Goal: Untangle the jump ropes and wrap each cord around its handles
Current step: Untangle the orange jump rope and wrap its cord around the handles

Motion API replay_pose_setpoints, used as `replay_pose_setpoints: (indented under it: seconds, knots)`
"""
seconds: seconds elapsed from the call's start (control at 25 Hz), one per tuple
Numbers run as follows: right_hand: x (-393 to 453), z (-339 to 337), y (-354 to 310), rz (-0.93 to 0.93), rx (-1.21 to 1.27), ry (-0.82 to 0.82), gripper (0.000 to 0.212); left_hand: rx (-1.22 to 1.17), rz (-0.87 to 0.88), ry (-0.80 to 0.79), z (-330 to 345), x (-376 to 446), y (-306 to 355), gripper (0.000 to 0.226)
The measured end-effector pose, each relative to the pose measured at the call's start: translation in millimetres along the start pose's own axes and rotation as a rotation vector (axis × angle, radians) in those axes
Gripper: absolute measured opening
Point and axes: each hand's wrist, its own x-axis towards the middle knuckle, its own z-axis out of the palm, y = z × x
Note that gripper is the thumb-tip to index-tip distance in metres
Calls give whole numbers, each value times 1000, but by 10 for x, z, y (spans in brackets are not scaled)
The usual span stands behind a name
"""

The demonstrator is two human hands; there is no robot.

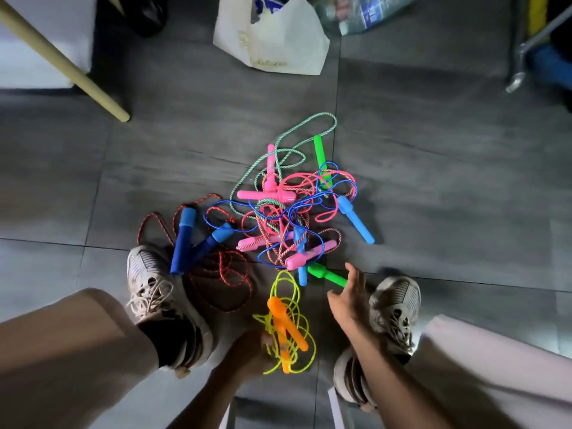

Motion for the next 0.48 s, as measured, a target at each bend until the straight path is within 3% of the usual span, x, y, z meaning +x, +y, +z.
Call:
replay_pose_setpoints:
  seconds: [0.12,0.24,0.4,0.48]
  knots:
    - [251,-19,164,-40,-325,-194,70,125,-51,63,-83,48,-105,40]
    - [283,-1,219,-9,-521,-297,47,235,-26,164,-147,-11,-209,39]
    - [66,-64,94,208,-86,-571,33,168,41,433,-421,-41,-199,50]
    - [-172,-266,-105,196,108,-649,12,35,34,358,-608,-46,-90,40]
